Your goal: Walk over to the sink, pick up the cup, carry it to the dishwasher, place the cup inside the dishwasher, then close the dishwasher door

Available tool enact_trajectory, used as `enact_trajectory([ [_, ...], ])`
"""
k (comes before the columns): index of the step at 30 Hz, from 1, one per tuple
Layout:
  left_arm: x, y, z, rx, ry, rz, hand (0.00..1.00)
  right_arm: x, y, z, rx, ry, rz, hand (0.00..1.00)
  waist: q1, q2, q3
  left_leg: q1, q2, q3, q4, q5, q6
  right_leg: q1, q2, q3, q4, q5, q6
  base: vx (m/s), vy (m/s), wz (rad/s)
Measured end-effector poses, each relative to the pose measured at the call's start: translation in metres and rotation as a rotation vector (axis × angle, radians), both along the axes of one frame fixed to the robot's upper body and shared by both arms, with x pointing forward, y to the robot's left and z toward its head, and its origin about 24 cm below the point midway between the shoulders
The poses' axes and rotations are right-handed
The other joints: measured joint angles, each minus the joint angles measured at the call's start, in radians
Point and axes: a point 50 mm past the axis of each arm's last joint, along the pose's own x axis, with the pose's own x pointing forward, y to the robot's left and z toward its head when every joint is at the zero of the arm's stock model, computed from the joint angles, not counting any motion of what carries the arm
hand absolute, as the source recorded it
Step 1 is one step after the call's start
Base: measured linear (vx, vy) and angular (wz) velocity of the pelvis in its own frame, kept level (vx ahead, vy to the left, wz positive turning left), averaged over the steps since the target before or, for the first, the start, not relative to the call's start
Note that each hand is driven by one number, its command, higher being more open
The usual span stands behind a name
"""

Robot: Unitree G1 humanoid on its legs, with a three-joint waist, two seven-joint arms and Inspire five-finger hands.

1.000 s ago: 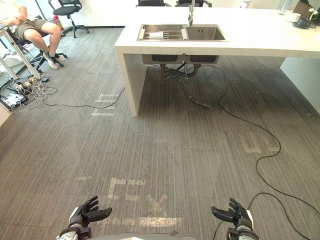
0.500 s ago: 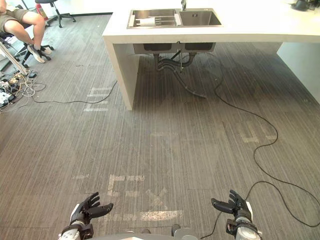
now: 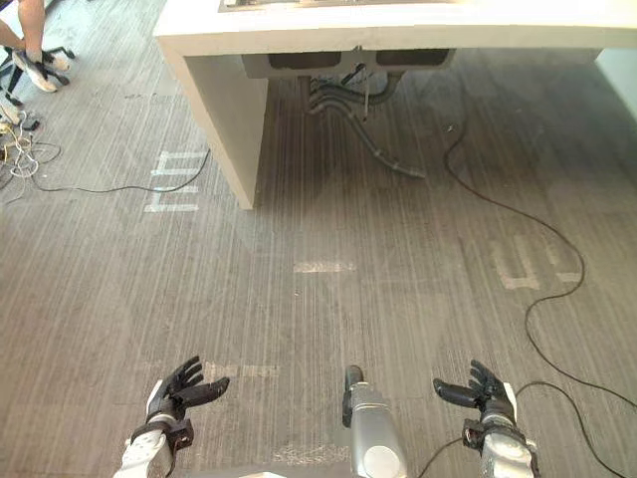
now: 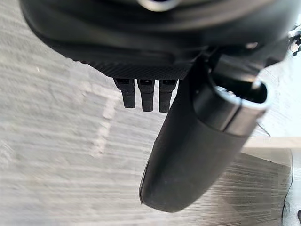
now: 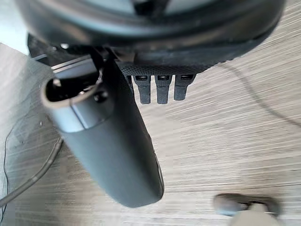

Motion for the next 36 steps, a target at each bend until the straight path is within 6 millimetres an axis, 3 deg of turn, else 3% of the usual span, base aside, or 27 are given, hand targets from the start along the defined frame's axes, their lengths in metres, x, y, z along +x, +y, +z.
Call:
enact_trajectory([
  [2, 0.001, -0.002, 0.002, -0.017, -0.019, 0.006, 0.90, 0.005, 0.008, 0.001, 0.030, -0.050, -0.010, 0.90, 0.025, -0.025, 0.015, -0.095, 0.053, 0.074, 0.176, -0.005, 0.010, 0.149, 0.015, 0.007, -0.095, -0.009, -0.015, 0.54, -0.232, 0.00],
  [5, 0.013, -0.009, 0.014, -0.039, -0.108, 0.012, 0.90, 0.015, 0.012, 0.010, 0.037, -0.142, -0.026, 0.90, 0.058, -0.040, 0.024, -0.272, 0.068, 0.172, 0.125, -0.030, 0.054, 0.297, 0.025, 0.019, -0.231, -0.028, -0.043, 0.46, -0.134, 0.00],
  [7, 0.019, -0.013, 0.022, -0.033, -0.154, -0.015, 0.90, 0.015, 0.013, 0.009, 0.042, -0.138, -0.030, 0.90, 0.086, -0.046, 0.027, -0.342, 0.007, 0.209, -0.103, -0.037, 0.070, 0.376, 0.015, 0.027, -0.275, -0.058, -0.050, 0.46, -0.001, -0.07],
  [8, 0.023, -0.017, 0.029, -0.031, -0.187, -0.035, 0.90, 0.013, 0.013, 0.007, 0.040, -0.129, -0.038, 0.90, 0.097, -0.051, 0.031, -0.357, -0.061, 0.196, -0.317, -0.003, 0.063, 0.412, -0.003, 0.032, -0.288, -0.085, -0.041, 0.61, 0.058, -0.11],
  [9, 0.025, -0.018, 0.033, -0.028, -0.208, -0.044, 0.90, 0.012, 0.012, 0.007, 0.040, -0.124, -0.043, 0.90, 0.103, -0.053, 0.032, -0.359, -0.093, 0.183, -0.440, 0.038, 0.057, 0.427, -0.012, 0.038, -0.290, -0.100, -0.026, 0.55, 0.105, -0.19],
  [10, 0.029, -0.021, 0.044, -0.021, -0.264, -0.058, 0.90, 0.010, 0.012, 0.005, 0.040, -0.112, -0.050, 0.90, 0.116, -0.049, 0.029, -0.360, -0.133, 0.144, -0.646, 0.116, 0.050, 0.449, -0.017, 0.054, -0.295, -0.132, 0.006, 0.67, 0.173, -0.37],
  [11, 0.036, -0.021, 0.058, -0.009, -0.331, -0.064, 0.90, 0.004, 0.013, -0.001, 0.051, -0.081, -0.062, 0.90, 0.130, -0.053, 0.029, -0.369, -0.153, 0.113, -0.666, 0.212, 0.069, 0.481, -0.027, 0.075, -0.296, -0.169, 0.053, 0.58, 0.181, -0.43],
  [12, 0.040, -0.020, 0.066, -0.004, -0.368, -0.062, 0.90, 0.001, 0.016, -0.004, 0.061, -0.066, -0.069, 0.90, 0.137, -0.064, 0.022, -0.369, -0.172, 0.103, -0.646, 0.246, 0.095, 0.492, -0.046, 0.084, -0.288, -0.189, 0.068, 0.63, 0.205, -0.42],
  [13, 0.049, -0.023, 0.083, -0.012, -0.453, -0.061, 0.90, 0.000, 0.017, -0.006, 0.067, -0.059, -0.073, 0.90, 0.138, -0.084, 0.021, -0.377, -0.201, 0.080, -0.594, 0.265, 0.162, 0.476, -0.079, 0.104, -0.209, -0.223, 0.112, 0.70, 0.237, -0.20],
  [15, 0.062, -0.031, 0.108, -0.013, -0.571, -0.112, 0.90, -0.004, 0.019, -0.009, 0.079, -0.047, -0.092, 0.90, 0.124, -0.092, 0.020, -0.381, -0.213, 0.089, -0.488, 0.153, 0.183, 0.389, -0.100, 0.152, 0.048, -0.221, 0.155, 0.64, 0.220, -0.04],
  [16, 0.068, -0.034, 0.119, -0.008, -0.619, -0.138, 0.90, -0.007, 0.021, -0.012, 0.092, -0.036, -0.104, 0.90, 0.117, -0.098, 0.021, -0.356, -0.222, 0.091, -0.462, 0.108, 0.185, 0.330, -0.118, 0.161, 0.221, -0.179, 0.278, 0.66, 0.202, 0.13],
  [17, 0.075, -0.036, 0.132, 0.005, -0.672, -0.171, 0.90, -0.010, 0.027, -0.016, 0.115, -0.022, -0.105, 0.90, 0.093, -0.108, 0.020, -0.301, -0.241, 0.082, -0.455, 0.069, 0.197, 0.254, -0.137, 0.172, 0.445, -0.120, 0.356, 0.65, 0.178, 0.20],
  [19, 0.081, -0.036, 0.149, 0.025, -0.740, -0.190, 0.90, -0.009, 0.036, -0.020, 0.144, -0.015, -0.090, 0.90, 0.076, -0.113, 0.020, -0.184, -0.251, 0.078, -0.483, 0.035, 0.203, 0.165, -0.168, 0.146, 0.663, -0.131, 0.337, 0.69, 0.125, 0.04],
  [21, 0.082, -0.038, 0.180, 0.047, -0.880, -0.195, 0.90, -0.007, 0.048, -0.023, 0.171, -0.013, -0.042, 0.90, 0.069, -0.107, 0.017, -0.006, -0.234, 0.077, -0.585, -0.015, 0.182, 0.063, -0.185, 0.058, 0.686, -0.182, 0.230, 0.64, 0.038, -0.23],
  [22, 0.082, -0.039, 0.188, 0.053, -0.925, -0.195, 0.90, -0.007, 0.050, -0.023, 0.176, -0.014, -0.036, 0.90, 0.068, -0.104, 0.013, 0.022, -0.227, 0.077, -0.603, -0.023, 0.176, 0.031, -0.181, 0.043, 0.661, -0.195, 0.208, 0.53, -0.043, -0.13],
  [23, 0.082, -0.041, 0.202, 0.060, -1.004, -0.195, 0.90, -0.006, 0.051, -0.023, 0.182, -0.017, -0.028, 0.90, 0.062, -0.101, 0.008, 0.076, -0.214, 0.076, -0.631, -0.035, 0.166, -0.032, -0.175, 0.021, 0.586, -0.215, 0.173, 0.52, -0.086, 0.01],
  [25, 0.083, -0.041, 0.221, 0.073, -1.107, -0.182, 0.90, -0.005, 0.051, -0.022, 0.181, -0.021, -0.024, 0.90, 0.044, -0.090, 0.010, 0.152, -0.189, 0.060, -0.667, -0.052, 0.149, -0.119, -0.151, 0.018, 0.372, -0.206, 0.148, 0.60, -0.145, 0.26],
  [26, 0.085, -0.041, 0.225, 0.072, -1.133, -0.166, 0.90, -0.007, 0.049, -0.022, 0.178, -0.017, -0.026, 0.90, 0.036, -0.076, 0.005, 0.171, -0.167, 0.045, -0.673, -0.068, 0.131, -0.141, -0.131, 0.027, 0.236, -0.168, 0.136, 0.57, -0.186, 0.51],
  [27, 0.086, -0.039, 0.230, 0.081, -1.157, -0.132, 0.90, -0.014, 0.048, -0.024, 0.175, -0.001, -0.031, 0.90, 0.030, -0.077, -0.001, 0.205, -0.157, 0.043, -0.676, -0.094, 0.096, -0.151, -0.109, 0.056, 0.060, -0.036, 0.130, 0.62, -0.221, 0.48],
  [28, 0.086, -0.037, 0.230, 0.082, -1.160, -0.110, 0.90, -0.020, 0.046, -0.025, 0.171, 0.015, -0.035, 0.90, 0.024, -0.077, -0.003, 0.226, -0.153, 0.038, -0.670, -0.112, 0.073, -0.135, -0.103, 0.061, 0.033, 0.081, 0.114, 0.78, -0.260, 0.26],
  [29, 0.084, -0.035, 0.226, 0.073, -1.146, -0.053, 0.90, -0.025, 0.036, -0.024, 0.147, 0.035, -0.039, 0.90, 0.028, -0.026, -0.014, 0.248, -0.101, 0.036, -0.647, -0.131, 0.051, -0.119, -0.062, 0.052, 0.065, 0.101, 0.084, 0.55, -0.179, 0.03],
  [30, 0.084, -0.033, 0.227, 0.074, -1.147, -0.033, 0.90, -0.025, 0.034, -0.024, 0.140, 0.035, -0.042, 0.90, 0.033, -0.017, -0.022, 0.241, -0.085, 0.034, -0.632, -0.121, 0.042, -0.114, -0.056, 0.053, 0.080, 0.074, 0.074, 0.63, -0.217, 0.01],
  [31, 0.086, -0.034, 0.230, 0.071, -1.162, -0.022, 0.90, -0.025, 0.029, -0.022, 0.133, 0.030, -0.057, 0.90, 0.033, -0.015, -0.023, 0.233, -0.080, 0.022, -0.565, -0.069, 0.022, -0.091, -0.058, 0.040, 0.110, 0.018, 0.058, 0.47, -0.182, 0.10],
  [32, 0.086, -0.035, 0.230, 0.068, -1.164, -0.024, 0.90, -0.026, 0.029, -0.022, 0.132, 0.032, -0.058, 0.90, 0.031, -0.015, -0.023, 0.229, -0.076, 0.017, -0.544, -0.058, 0.017, -0.081, -0.058, 0.034, 0.107, 0.012, 0.055, 0.67, -0.267, 0.44],
  [33, 0.087, -0.042, 0.232, 0.039, -1.176, -0.038, 0.90, -0.032, 0.028, -0.021, 0.124, 0.034, -0.054, 0.90, 0.028, -0.015, -0.022, 0.162, -0.052, -0.011, -0.337, 0.039, 0.009, 0.011, -0.057, 0.005, 0.063, -0.009, 0.041, 0.49, -0.197, 0.47],
  [34, 0.085, -0.049, 0.236, 0.016, -1.199, -0.054, 0.90, -0.034, 0.029, -0.018, 0.114, 0.019, -0.042, 0.90, 0.037, -0.017, -0.021, 0.090, -0.020, -0.012, -0.154, 0.056, 0.001, 0.088, -0.053, 0.000, 0.010, -0.014, 0.034, 0.46, -0.173, 0.45],
  [36, 0.082, -0.054, 0.245, 0.008, -1.240, -0.088, 0.90, -0.032, 0.029, -0.014, 0.101, -0.004, -0.021, 0.90, 0.051, -0.019, -0.020, 0.007, 0.012, 0.005, -0.006, 0.024, 0.003, 0.169, -0.046, -0.001, -0.056, -0.014, 0.033, 0.37, -0.103, 0.06],
])
